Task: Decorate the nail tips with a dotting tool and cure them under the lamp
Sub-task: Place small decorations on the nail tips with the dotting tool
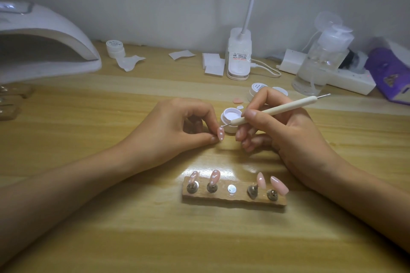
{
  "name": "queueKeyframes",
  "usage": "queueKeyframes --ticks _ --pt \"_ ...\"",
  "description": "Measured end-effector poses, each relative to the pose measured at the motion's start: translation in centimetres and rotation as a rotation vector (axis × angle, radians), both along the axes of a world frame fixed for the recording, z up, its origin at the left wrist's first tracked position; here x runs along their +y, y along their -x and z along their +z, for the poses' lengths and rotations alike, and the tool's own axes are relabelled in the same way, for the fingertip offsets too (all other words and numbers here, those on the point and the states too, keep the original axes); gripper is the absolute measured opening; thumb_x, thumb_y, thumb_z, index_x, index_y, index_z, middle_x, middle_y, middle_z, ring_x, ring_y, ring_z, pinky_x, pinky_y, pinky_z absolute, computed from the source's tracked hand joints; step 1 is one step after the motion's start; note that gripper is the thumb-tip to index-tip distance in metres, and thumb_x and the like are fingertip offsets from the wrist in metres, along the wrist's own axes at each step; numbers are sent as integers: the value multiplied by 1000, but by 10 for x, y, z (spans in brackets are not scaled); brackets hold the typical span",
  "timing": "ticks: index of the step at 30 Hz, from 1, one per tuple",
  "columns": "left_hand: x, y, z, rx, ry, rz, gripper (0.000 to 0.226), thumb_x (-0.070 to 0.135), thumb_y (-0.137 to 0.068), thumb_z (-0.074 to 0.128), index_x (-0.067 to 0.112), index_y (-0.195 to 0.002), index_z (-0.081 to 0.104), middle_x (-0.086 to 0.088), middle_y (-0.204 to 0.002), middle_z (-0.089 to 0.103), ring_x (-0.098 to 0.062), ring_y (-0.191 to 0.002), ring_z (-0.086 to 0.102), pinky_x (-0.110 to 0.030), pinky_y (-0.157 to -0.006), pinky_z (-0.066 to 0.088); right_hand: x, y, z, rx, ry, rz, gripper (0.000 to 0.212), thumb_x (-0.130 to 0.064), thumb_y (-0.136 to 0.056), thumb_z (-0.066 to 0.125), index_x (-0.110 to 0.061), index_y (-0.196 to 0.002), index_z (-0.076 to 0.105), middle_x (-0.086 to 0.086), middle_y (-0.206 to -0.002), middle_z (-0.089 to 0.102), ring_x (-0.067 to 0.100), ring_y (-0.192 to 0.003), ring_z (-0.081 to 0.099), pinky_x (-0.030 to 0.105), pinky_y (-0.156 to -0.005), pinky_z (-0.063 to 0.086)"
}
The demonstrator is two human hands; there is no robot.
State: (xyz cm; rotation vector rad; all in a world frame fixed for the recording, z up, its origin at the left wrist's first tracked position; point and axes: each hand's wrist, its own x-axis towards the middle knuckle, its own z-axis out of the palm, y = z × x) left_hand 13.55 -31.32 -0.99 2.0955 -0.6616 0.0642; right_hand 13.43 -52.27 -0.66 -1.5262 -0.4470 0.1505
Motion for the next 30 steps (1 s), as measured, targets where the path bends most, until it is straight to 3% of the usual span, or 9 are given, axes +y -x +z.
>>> queueKeyframes --ticks 14,24,30 --pt "0 0 0 -6 4 -3 18 9 -79 79 24 -73 70 17 -77 68 -2 -63 59 -8 -61 39 0 1 1 -60 -75 -8 14 -20 -90 61 -20 -76 58 9 -69 68 18 -63 64 25 -57 54" --pt "0 4 3 32 -5 18 15 7 -79 79 19 -75 71 16 -74 68 -1 -62 59 -7 -60 38 0 1 5 -44 -140 -15 13 -33 -83 64 -24 -75 59 9 -71 69 17 -62 64 24 -55 52" --pt "0 16 23 173 98 19 11 15 -81 79 21 -79 70 6 -85 73 -6 -73 59 -23 -65 47 -5 -6 7 61 -271 -46 12 -22 -91 54 -16 -81 49 5 -69 65 12 -57 57 19 -53 47"
